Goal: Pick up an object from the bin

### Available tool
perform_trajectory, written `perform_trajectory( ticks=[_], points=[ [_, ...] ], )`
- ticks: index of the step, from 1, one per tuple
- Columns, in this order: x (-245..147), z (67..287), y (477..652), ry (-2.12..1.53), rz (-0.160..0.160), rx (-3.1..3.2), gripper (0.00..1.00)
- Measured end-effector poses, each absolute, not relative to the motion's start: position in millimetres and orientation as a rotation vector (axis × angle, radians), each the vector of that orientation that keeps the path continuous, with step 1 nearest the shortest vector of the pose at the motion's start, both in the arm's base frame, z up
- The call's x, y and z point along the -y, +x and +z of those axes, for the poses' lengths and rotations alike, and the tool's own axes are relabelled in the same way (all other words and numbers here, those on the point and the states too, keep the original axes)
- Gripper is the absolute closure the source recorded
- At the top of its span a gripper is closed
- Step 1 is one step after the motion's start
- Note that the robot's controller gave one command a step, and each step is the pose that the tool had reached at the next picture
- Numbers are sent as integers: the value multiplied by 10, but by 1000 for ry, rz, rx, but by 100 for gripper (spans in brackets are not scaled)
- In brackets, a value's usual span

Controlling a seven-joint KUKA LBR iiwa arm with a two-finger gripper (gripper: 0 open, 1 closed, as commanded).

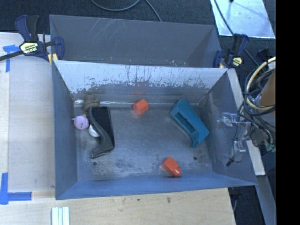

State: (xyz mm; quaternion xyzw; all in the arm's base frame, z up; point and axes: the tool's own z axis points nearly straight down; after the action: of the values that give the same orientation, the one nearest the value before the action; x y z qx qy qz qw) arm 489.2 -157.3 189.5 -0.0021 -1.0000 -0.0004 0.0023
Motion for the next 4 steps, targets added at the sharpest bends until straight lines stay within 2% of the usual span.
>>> perform_trajectory(
  ticks=[1,2,3,4],
  points=[
    [1563,1939,4907,0,1,3144,0],
    [1451,1328,5430,-561,3,3102,0],
    [1328,1191,5609,-697,2,3064,0],
    [1317,1220,5691,-249,6,3141,0]
  ],
)
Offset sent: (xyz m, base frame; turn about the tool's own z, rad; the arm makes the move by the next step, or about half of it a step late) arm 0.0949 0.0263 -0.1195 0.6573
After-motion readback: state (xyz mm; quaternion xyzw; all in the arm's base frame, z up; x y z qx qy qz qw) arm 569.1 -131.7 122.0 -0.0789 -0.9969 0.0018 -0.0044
